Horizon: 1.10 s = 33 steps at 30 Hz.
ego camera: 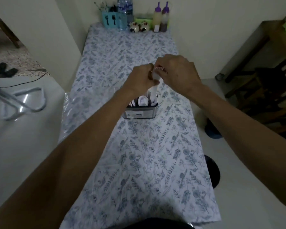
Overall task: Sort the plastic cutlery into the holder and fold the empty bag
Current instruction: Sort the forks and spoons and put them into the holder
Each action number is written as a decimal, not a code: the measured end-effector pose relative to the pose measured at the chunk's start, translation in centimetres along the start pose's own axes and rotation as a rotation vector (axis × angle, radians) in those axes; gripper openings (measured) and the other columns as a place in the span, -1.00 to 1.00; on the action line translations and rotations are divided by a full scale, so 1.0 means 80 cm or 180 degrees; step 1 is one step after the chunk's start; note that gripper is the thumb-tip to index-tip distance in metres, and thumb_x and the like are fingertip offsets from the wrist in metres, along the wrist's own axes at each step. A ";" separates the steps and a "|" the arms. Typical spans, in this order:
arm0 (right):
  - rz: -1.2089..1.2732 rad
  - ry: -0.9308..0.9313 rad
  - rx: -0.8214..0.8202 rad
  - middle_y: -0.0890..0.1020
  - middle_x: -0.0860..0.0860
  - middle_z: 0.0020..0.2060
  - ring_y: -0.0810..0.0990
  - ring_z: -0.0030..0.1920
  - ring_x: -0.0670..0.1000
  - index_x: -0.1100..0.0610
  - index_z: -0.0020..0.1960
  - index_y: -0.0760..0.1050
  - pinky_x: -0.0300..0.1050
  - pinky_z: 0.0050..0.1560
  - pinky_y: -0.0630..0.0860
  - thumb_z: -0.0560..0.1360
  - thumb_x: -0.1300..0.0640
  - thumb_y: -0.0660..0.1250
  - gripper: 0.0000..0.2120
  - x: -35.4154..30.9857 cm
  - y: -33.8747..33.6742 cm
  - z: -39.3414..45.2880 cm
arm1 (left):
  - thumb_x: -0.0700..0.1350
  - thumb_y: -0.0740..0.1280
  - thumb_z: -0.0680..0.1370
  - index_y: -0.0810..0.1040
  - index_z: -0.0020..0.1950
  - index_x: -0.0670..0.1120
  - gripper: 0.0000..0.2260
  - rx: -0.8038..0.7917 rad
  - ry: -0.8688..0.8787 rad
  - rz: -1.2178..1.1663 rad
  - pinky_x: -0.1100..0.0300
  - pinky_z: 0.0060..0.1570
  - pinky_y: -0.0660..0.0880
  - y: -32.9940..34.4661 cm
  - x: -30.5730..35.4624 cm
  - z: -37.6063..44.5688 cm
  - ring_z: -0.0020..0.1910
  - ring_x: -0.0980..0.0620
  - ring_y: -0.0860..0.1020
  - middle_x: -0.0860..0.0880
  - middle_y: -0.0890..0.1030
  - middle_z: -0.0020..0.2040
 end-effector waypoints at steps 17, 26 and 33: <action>0.0047 0.0261 -0.0931 0.59 0.26 0.13 0.56 0.15 0.26 0.27 0.27 0.54 0.06 -0.02 0.53 0.60 0.01 0.30 -0.62 0.020 0.101 -0.011 | 0.08 0.58 0.44 0.53 0.43 -0.12 -0.37 -0.0324 -0.0163 0.0938 -0.08 0.50 0.08 0.055 -0.076 0.007 0.57 -0.11 0.26 -0.11 0.33 0.58; 0.0378 0.0717 -0.1420 -0.18 0.14 0.63 -0.15 0.62 0.21 -0.02 0.61 -0.37 0.34 0.53 -0.02 0.28 -0.62 0.26 0.27 0.031 0.105 -0.042 | 0.52 0.49 0.18 -0.27 0.67 0.02 0.36 -0.0974 0.0086 0.1487 -0.29 0.52 -0.29 0.027 -0.087 -0.024 0.62 -0.11 -0.37 -0.07 -0.37 0.66; 0.1332 0.1266 -0.0318 0.51 0.08 0.27 0.52 0.22 0.12 0.10 0.49 0.28 0.02 0.10 0.54 0.59 -0.06 0.34 -0.45 -0.032 0.127 -0.145 | 0.46 0.30 0.46 0.05 0.67 0.11 -0.10 0.0163 -0.0975 0.0534 -0.13 0.57 -0.07 -0.019 -0.158 -0.149 0.66 0.03 -0.02 0.03 0.01 0.70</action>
Point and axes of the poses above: each hand's wrist, its own z-axis towards the middle knuckle, its own y-axis out of the palm, x = y × z, the point moved 4 cm from there along z, towards the middle knuckle
